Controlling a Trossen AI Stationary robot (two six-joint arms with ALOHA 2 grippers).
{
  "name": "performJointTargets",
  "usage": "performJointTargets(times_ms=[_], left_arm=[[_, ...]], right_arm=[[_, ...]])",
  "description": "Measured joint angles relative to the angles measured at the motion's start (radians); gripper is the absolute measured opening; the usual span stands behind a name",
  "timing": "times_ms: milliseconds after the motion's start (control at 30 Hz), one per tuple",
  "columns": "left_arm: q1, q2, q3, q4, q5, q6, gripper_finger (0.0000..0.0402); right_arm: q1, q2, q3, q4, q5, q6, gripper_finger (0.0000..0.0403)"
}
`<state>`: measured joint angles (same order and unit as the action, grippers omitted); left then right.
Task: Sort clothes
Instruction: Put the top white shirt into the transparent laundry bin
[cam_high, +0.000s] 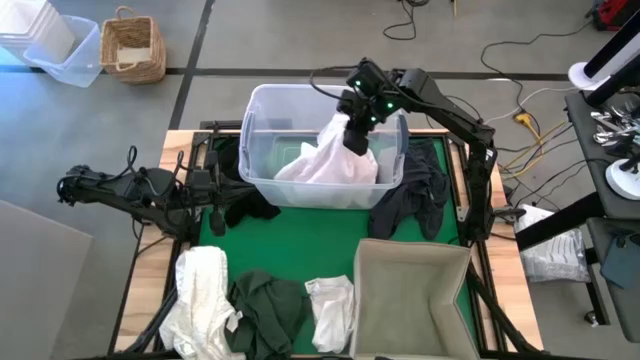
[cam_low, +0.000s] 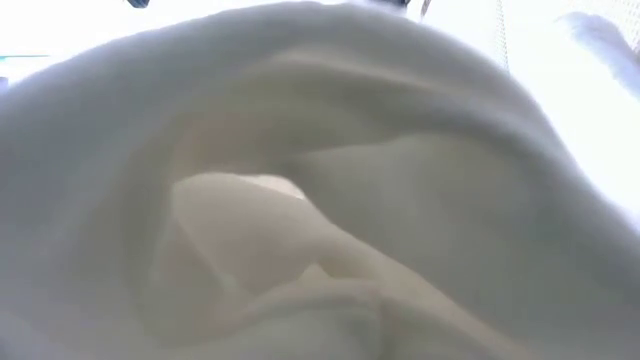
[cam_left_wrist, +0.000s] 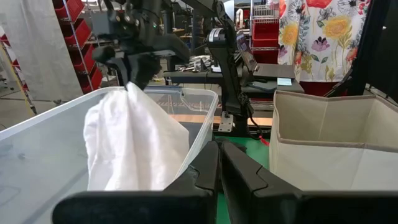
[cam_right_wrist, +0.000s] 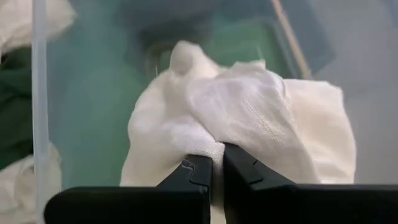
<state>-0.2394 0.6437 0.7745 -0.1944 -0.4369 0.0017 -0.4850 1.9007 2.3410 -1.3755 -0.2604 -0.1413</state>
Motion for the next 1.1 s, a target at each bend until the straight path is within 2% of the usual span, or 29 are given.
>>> performJointTargets(times_ms=[200, 467, 733, 1100], left_arm=[[0.0, 0.0, 0.0, 0.0, 0.0, 0.0, 0.0], [0.0, 0.008, 0.0, 0.0, 0.0, 0.0, 0.0], [0.0, 0.011, 0.0, 0.0, 0.0, 0.0, 0.0], [0.0, 0.011, 0.0, 0.0, 0.0, 0.0, 0.0]], right_arm=[[0.0, 0.0, -0.028, -0.112, 0.0, 0.018, 0.0009], [0.0, 0.0, -0.15, -0.156, 0.0, 0.08, 0.0009], [0.0, 0.002, -0.264, -0.111, 0.053, 0.106, 0.001], [0.0, 0.002, -0.268, 0.002, 0.06, 0.105, 0.0027]])
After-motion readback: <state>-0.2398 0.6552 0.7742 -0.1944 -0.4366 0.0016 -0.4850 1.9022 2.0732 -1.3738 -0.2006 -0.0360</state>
